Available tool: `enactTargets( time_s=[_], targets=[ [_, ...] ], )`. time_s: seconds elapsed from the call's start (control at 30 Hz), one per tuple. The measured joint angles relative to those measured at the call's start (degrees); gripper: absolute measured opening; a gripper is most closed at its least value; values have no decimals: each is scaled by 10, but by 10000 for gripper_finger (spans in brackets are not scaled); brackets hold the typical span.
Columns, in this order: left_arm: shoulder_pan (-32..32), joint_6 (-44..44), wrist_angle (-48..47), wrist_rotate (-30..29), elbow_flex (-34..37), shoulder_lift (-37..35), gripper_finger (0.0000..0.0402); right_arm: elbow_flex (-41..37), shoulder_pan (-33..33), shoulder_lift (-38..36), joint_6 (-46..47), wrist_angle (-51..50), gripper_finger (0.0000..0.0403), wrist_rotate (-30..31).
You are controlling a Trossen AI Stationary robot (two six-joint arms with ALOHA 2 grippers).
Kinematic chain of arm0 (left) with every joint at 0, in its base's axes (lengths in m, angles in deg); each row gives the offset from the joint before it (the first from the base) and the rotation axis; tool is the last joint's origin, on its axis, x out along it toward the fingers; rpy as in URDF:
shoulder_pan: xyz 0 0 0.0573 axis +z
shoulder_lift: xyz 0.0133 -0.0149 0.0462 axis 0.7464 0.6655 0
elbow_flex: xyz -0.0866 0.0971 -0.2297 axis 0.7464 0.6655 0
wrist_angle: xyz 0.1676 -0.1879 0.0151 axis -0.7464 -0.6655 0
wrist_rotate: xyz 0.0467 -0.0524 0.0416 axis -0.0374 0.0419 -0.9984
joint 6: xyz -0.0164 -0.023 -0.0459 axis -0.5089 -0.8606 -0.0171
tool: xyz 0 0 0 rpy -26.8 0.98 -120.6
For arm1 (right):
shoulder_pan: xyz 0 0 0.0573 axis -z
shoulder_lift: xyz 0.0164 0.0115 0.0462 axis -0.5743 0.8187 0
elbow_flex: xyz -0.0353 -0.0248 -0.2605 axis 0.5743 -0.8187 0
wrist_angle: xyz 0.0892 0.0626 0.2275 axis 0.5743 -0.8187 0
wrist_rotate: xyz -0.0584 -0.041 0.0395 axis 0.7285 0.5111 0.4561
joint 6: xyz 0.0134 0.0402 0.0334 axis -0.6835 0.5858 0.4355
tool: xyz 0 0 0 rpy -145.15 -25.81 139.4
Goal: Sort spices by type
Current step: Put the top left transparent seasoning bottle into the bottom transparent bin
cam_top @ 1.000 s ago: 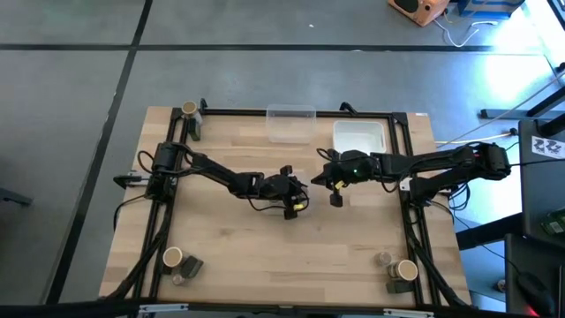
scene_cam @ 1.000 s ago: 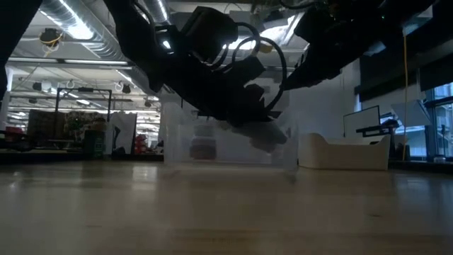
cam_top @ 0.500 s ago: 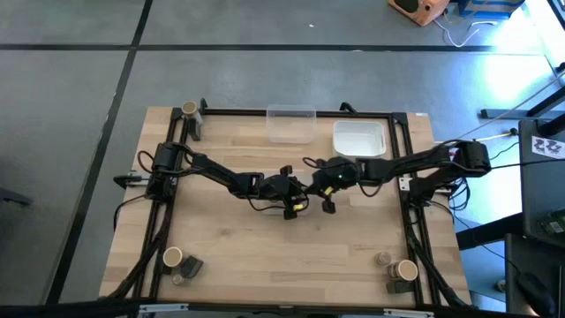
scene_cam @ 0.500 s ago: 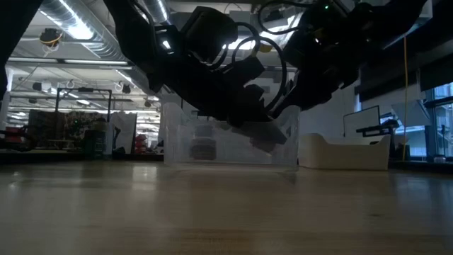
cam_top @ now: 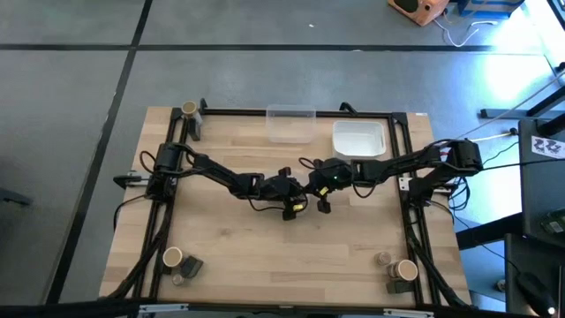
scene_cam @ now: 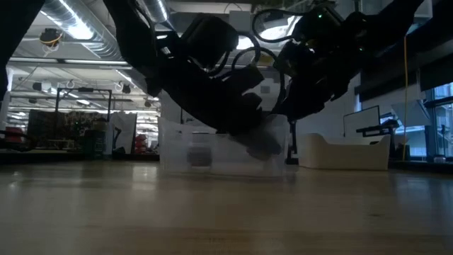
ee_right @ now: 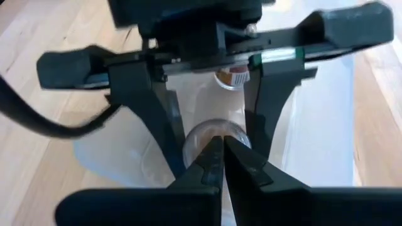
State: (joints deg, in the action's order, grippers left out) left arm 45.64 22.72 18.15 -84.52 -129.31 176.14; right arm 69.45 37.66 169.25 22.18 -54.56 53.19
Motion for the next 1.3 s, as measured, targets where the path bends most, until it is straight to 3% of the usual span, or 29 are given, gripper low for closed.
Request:
enactTargets(
  time_s=[1.3],
  targets=[
    [1, -3, -8, -4, -1, -2, 185, -1, 0, 19, 8, 30, 17, -11]
  ],
)
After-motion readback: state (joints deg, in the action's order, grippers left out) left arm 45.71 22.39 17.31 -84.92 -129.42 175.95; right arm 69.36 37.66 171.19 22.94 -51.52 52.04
